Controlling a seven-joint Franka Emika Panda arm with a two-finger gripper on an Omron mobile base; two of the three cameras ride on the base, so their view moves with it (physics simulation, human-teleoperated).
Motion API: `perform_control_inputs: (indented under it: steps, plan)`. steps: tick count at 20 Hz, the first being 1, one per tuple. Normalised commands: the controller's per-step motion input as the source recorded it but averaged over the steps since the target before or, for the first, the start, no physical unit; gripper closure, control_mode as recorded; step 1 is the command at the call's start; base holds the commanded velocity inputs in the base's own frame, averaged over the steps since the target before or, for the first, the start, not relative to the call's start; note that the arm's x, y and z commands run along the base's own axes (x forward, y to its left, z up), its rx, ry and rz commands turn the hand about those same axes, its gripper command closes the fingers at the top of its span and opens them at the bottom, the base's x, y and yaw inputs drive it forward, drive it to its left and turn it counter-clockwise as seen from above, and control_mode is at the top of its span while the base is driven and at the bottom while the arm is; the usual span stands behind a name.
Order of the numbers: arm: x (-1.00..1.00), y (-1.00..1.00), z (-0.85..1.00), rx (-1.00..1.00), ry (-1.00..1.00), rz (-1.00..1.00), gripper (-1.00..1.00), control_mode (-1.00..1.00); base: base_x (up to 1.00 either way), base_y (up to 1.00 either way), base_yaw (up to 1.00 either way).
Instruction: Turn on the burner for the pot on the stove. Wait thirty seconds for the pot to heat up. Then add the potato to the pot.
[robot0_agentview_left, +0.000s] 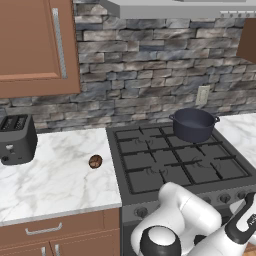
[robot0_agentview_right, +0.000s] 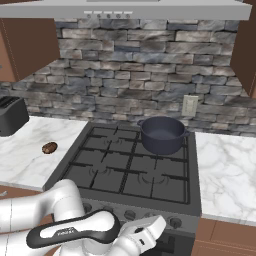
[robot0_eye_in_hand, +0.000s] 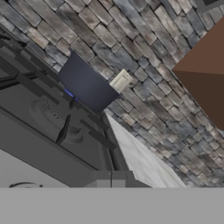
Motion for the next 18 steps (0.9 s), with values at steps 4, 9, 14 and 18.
perform_control_inputs:
  steps: [4,9,14,18]
  plan:
    - [0.00,0.00,0.00,0.00,0.00,0.00,1.00,-1.00,0.00,0.00,0.00]
    - [0.00,0.00,0.00,0.00,0.00,0.00,1.00,-1.00,0.00,0.00,0.00]
    - [0.00,0.00,0.00,0.00,0.00,0.00,1.00,-1.00,0.00,0.00,0.00]
    - [0.00,0.00,0.00,0.00,0.00,0.00,1.00,-1.00,0.00,0.00,0.00]
